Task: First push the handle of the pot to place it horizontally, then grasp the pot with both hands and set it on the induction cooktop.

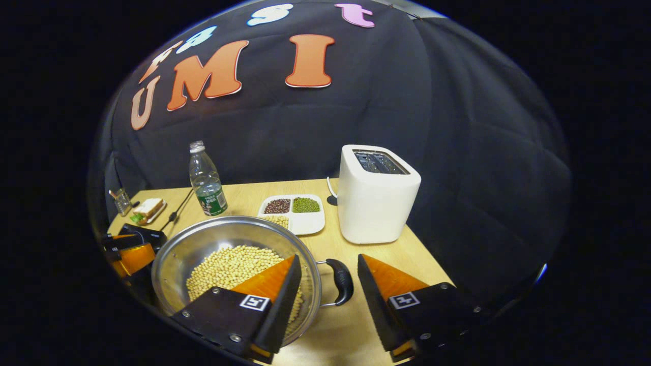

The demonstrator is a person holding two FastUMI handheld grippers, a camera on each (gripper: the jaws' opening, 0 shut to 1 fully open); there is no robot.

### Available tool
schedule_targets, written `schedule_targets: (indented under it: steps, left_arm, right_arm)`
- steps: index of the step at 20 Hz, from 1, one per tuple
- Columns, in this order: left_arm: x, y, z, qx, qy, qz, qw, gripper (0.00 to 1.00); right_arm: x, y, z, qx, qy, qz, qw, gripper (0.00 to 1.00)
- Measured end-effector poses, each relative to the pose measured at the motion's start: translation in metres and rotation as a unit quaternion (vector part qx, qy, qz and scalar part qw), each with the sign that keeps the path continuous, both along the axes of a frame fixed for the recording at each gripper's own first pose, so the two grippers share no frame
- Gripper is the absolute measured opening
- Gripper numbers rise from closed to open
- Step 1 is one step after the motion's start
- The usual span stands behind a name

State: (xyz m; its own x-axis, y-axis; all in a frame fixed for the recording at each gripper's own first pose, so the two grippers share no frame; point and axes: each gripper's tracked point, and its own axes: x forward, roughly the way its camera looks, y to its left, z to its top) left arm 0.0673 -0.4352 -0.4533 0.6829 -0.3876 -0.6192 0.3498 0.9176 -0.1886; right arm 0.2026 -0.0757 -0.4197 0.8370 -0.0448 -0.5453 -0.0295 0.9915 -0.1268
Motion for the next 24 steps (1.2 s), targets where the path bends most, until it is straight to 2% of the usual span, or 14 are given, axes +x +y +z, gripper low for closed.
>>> schedule_targets:
  steps: [2, 4, 9, 13, 15, 18, 19, 22, 24]
  left_arm:
    - [0.000, -0.003, -0.013, 0.007, 0.012, -0.003, 1.000, 0.99]
    - [0.004, -0.005, -0.023, 0.012, 0.020, -0.004, 1.000, 0.99]
    - [0.007, -0.009, -0.046, 0.028, 0.042, -0.010, 0.999, 0.99]
    - [0.011, -0.015, -0.052, 0.022, 0.059, -0.015, 0.998, 0.98]
    - [0.011, -0.021, -0.059, 0.019, 0.078, -0.020, 0.997, 0.98]
    - [0.015, -0.020, -0.063, 0.024, 0.088, -0.014, 0.996, 0.94]
    - [0.017, -0.015, -0.066, 0.033, 0.090, -0.007, 0.995, 0.90]
    - [0.017, -0.012, -0.070, 0.047, 0.112, 0.001, 0.993, 0.70]
    - [0.016, -0.012, -0.073, 0.053, 0.131, 0.001, 0.990, 0.65]
  right_arm:
    - [0.002, 0.002, -0.011, 0.011, 0.014, -0.002, 1.000, 0.86]
    - [0.006, 0.002, -0.026, 0.028, 0.030, -0.005, 0.999, 0.94]
    - [0.004, 0.005, -0.055, 0.039, 0.072, -0.003, 0.997, 0.94]
    - [0.006, 0.004, -0.073, 0.050, 0.095, -0.012, 0.994, 0.94]
    - [0.003, 0.006, -0.079, 0.065, 0.110, -0.016, 0.992, 0.93]
    - [0.005, 0.001, -0.085, 0.062, 0.115, -0.025, 0.991, 0.82]
    - [0.003, 0.001, -0.083, 0.064, 0.116, -0.026, 0.991, 0.78]
    - [0.000, 0.000, -0.083, 0.069, 0.123, -0.025, 0.990, 0.70]
    - [-0.003, 0.001, -0.082, 0.091, 0.135, -0.044, 0.986, 0.65]
